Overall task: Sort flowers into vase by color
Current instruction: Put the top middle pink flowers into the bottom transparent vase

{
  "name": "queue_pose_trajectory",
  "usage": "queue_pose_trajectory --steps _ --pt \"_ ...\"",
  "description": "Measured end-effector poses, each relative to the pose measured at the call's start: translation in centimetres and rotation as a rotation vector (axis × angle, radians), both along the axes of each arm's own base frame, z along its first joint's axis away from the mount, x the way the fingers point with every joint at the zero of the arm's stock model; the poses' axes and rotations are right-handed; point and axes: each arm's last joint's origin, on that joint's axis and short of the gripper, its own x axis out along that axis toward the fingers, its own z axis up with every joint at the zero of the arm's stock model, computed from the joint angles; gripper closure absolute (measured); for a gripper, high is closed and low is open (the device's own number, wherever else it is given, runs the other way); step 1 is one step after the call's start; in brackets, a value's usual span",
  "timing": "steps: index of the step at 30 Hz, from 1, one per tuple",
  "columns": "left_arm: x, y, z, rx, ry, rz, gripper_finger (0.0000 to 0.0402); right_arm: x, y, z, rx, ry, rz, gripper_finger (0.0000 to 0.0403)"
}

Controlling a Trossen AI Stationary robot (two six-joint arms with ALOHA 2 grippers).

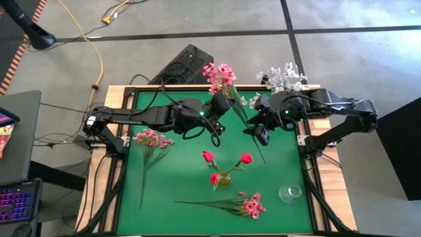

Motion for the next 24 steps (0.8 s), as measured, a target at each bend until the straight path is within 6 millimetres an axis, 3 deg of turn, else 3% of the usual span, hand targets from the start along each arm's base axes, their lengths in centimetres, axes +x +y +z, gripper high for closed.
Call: queue_pose_trajectory --steps 4,17,24 --pt "0.00 0.00 0.00 0.000 0.001 0.000 0.0401 -0.11 0.00 -0.13 -0.001 0.018 0.000 0.0187" --pt "0.07 -0.03 -0.01 -0.052 -0.025 -0.042 0.0395 -0.16 0.16 -0.18 -0.015 0.025 0.030 0.0380" --pt "0.18 -0.21 -0.03 -0.157 -0.069 -0.116 0.0322 -0.16 0.64 -0.13 -0.036 0.018 0.055 0.0380"
